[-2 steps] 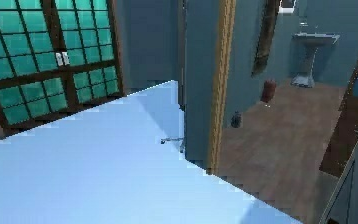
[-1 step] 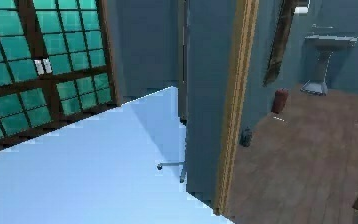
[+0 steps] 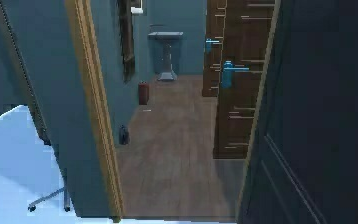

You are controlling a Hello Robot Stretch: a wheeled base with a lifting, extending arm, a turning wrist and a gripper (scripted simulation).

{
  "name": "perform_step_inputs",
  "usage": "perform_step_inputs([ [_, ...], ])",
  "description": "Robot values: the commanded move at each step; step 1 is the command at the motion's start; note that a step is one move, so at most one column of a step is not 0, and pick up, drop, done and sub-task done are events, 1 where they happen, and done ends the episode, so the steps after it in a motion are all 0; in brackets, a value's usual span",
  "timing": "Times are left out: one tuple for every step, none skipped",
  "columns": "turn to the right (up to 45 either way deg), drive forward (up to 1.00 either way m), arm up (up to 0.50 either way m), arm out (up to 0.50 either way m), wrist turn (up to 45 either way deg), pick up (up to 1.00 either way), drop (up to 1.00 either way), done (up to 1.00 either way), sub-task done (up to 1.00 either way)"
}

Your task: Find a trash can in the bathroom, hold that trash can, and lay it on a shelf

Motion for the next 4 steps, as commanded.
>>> perform_step_inputs([
  [0.0,1.00,0.00,0.00,0.0,0.00,0.00,0.00,0.00],
  [3.0,0.00,0.00,0.00,0.0,0.00,0.00,0.00,0.00],
  [0.0,0.75,0.00,0.00,0.0,0.00,0.00,0.00,0.00],
  [-45.0,0.00,0.00,0.00,0.0,0.00,0.00,0.00,0.00],
])
